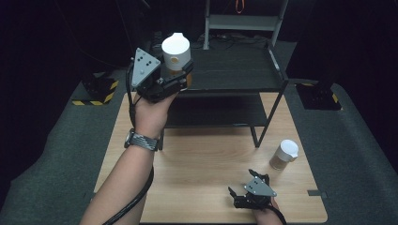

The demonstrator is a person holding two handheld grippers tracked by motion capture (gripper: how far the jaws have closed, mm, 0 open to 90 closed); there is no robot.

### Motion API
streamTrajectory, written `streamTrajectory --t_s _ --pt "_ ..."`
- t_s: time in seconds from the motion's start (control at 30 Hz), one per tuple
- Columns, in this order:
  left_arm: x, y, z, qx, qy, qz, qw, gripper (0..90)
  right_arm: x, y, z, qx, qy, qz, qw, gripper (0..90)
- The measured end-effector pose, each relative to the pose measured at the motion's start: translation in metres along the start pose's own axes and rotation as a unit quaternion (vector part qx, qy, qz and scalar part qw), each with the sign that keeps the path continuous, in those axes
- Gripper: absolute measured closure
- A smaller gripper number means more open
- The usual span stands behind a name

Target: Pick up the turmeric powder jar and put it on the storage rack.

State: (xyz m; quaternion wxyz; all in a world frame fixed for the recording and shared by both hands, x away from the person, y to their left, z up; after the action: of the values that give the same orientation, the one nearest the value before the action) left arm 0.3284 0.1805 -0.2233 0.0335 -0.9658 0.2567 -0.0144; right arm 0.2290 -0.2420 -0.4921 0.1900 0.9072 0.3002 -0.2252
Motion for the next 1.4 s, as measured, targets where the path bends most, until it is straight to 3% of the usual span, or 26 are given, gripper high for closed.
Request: streamTrajectory --t_s 0.3,0.63,0.93,1.4 --pt "0.017 0.002 0.001 -0.001 -0.005 -0.002 1.0 30.5 0.0 0.001 0.0 0.001 0.002 -0.001 1.0 0.6" --pt "0.034 0.002 0.004 -0.019 -0.009 -0.004 0.9998 30.5 -0.001 0.001 0.001 0.001 0.004 -0.002 1.0 0.6" --pt "0.044 0.002 0.005 -0.03 -0.017 -0.009 0.9994 30.5 -0.001 0.001 0.001 0.0 0.004 -0.003 1.0 0.6" --pt "0.052 0.005 0.006 -0.028 -0.028 -0.011 0.9991 30.5 -0.001 0.002 0.001 0.0 0.004 -0.004 1.0 0.6"
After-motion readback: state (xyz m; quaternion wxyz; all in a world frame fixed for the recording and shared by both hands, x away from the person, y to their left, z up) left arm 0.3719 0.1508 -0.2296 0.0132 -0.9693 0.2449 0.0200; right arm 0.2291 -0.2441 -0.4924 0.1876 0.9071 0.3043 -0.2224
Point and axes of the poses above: each handheld gripper's, and its own axes: x roughly forward along the jaws, z roughly out of its underside, y roughly to its right, the point moved 4 cm from there along x, roughly forward along the jaws, and after that the axes turned 5 degrees about -y, right-handed, at the moved point
